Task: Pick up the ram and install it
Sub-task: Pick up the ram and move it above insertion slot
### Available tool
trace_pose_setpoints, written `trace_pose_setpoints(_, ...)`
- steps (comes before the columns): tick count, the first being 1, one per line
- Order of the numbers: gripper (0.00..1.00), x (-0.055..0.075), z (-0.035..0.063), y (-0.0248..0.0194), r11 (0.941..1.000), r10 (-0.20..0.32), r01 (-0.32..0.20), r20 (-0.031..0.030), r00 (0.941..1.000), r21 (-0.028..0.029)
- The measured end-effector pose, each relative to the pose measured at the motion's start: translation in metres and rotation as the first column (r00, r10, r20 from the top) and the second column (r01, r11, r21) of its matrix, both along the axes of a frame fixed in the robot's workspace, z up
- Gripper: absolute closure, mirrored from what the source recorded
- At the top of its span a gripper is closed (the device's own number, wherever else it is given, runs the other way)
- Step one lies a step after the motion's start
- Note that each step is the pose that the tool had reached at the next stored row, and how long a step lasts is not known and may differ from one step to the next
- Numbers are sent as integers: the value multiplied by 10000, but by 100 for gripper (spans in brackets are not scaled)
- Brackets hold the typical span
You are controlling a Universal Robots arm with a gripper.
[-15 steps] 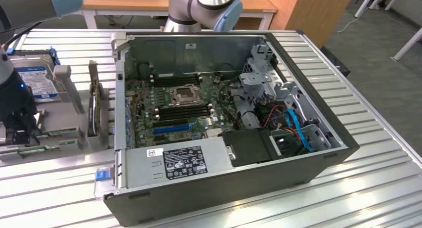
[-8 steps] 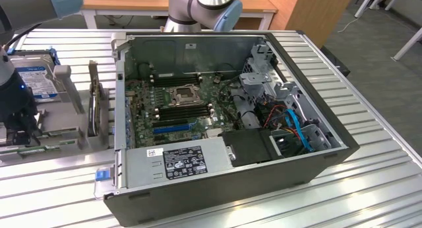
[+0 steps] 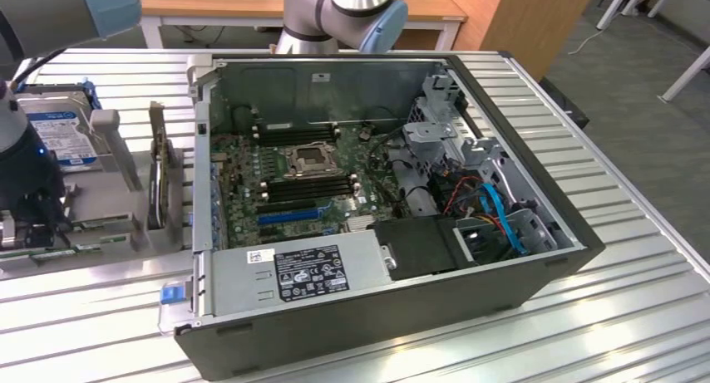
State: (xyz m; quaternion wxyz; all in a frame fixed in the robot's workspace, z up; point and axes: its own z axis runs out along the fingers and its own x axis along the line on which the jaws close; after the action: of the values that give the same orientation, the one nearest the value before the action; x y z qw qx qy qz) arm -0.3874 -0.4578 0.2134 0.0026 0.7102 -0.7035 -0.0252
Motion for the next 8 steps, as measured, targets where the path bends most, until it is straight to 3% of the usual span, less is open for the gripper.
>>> trace_pose_setpoints(8, 71, 0, -63, -2, 10000, 0, 0, -1, 10000, 0)
